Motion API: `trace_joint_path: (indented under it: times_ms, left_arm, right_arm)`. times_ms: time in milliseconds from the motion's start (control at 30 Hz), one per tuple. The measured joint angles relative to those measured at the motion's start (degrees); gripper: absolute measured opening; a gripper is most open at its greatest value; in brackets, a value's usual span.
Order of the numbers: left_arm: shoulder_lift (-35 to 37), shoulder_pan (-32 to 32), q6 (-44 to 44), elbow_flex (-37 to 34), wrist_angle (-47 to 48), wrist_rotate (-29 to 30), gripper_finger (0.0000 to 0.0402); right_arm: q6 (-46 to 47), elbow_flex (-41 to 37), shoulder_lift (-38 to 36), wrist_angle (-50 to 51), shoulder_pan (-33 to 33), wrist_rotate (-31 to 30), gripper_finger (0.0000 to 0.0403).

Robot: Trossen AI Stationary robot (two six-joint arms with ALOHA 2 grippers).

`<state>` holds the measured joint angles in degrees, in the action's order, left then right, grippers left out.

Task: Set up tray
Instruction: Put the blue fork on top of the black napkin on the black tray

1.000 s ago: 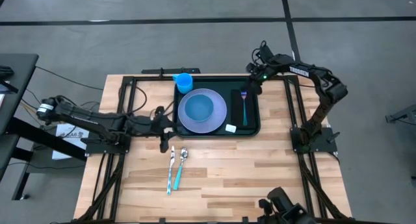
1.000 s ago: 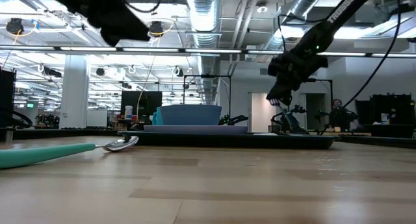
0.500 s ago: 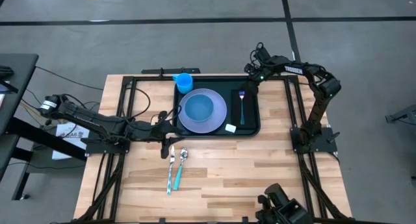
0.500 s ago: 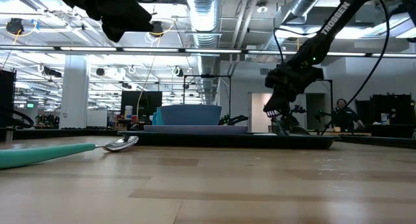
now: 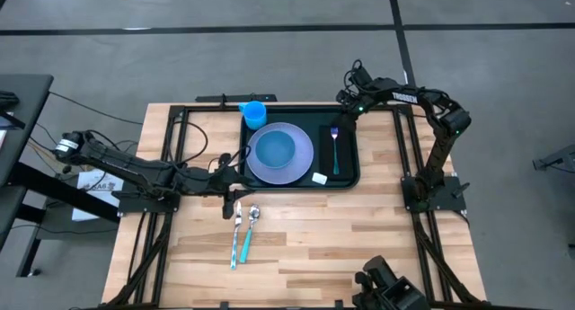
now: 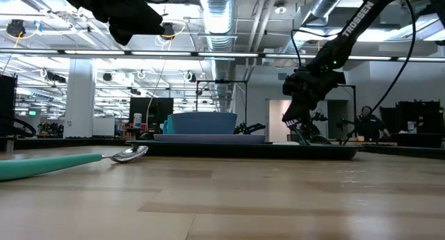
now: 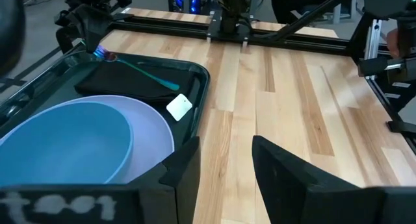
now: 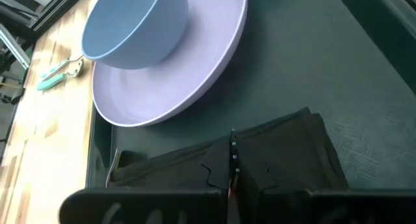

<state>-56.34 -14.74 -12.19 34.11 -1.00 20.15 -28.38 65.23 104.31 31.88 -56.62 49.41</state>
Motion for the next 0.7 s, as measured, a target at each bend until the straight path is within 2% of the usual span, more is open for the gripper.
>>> trace_joint_path:
  times_ms: [467, 700]
  left_arm:
    - [0.0, 0.0, 0.0, 0.0, 0.3, 0.0, 0.0128]
    - [0.0, 0.0, 0.0, 0.0, 0.3, 0.0, 0.0128]
  right_arm:
    - [0.0, 0.0, 0.0, 0.4, 0.0, -1.5, 0.0001]
    - [-0.1, 0.0, 0.0, 0.5, 0.0, -3.4, 0.0019]
